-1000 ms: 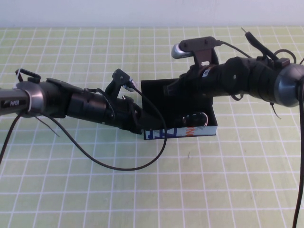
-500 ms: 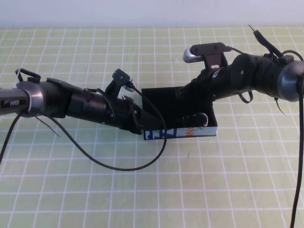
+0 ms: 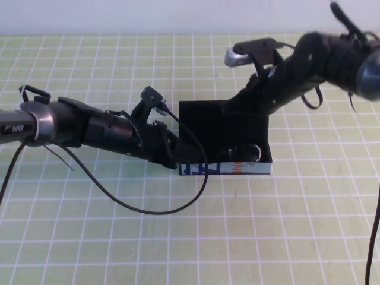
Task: Take glasses out of glasses case
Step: Pick up the glasses from the glasses case
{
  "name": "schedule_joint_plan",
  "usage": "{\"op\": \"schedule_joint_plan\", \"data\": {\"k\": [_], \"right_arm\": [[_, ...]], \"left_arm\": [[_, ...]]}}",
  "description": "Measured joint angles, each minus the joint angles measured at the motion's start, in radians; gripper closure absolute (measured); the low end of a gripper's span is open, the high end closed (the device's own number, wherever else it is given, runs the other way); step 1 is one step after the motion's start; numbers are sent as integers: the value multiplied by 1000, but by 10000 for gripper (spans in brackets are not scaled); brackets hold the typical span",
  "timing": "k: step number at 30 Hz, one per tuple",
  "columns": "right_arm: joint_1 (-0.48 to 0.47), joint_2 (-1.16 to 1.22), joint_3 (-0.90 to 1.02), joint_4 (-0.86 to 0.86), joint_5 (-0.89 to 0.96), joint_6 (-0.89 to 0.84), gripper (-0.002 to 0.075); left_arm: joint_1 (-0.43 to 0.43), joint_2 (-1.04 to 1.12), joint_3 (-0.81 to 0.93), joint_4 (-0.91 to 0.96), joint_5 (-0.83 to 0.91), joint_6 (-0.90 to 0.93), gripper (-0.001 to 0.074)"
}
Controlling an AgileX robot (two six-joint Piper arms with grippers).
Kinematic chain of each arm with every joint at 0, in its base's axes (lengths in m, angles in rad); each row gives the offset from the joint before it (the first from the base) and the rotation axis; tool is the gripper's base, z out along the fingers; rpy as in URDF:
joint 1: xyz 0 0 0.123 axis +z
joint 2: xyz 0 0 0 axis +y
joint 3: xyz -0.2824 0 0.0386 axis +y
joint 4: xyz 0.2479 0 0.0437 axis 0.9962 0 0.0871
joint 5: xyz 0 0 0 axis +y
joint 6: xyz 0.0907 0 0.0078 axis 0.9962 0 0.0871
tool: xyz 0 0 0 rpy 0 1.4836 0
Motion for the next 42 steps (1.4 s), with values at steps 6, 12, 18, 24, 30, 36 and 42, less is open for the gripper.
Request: {"op": "schedule_joint_plan", "data": {"k": [6, 12, 18, 24, 30, 36, 42], "right_arm": [[0, -1, -199, 18, 349, -184, 734], [0, 2, -246, 87, 527, -467, 664], [21, 54, -249, 47, 543, -540, 633], [59, 98, -249, 5, 543, -613, 499], [68, 118, -249, -62, 528, -643, 413], [68, 124, -249, -68, 467, -685, 407], [68, 126, -249, -68, 433, -705, 407]], "left_arm": [[0, -6, 0, 17, 0, -4, 739], [0, -7, -2, 28, 2, -4, 739], [0, -9, -2, 30, 0, -4, 742], [0, -9, -7, 36, 0, -8, 741], [0, -9, -7, 38, 2, -8, 741], [0, -9, -7, 40, 2, -10, 740], [0, -13, -7, 42, 4, -22, 740]]}}
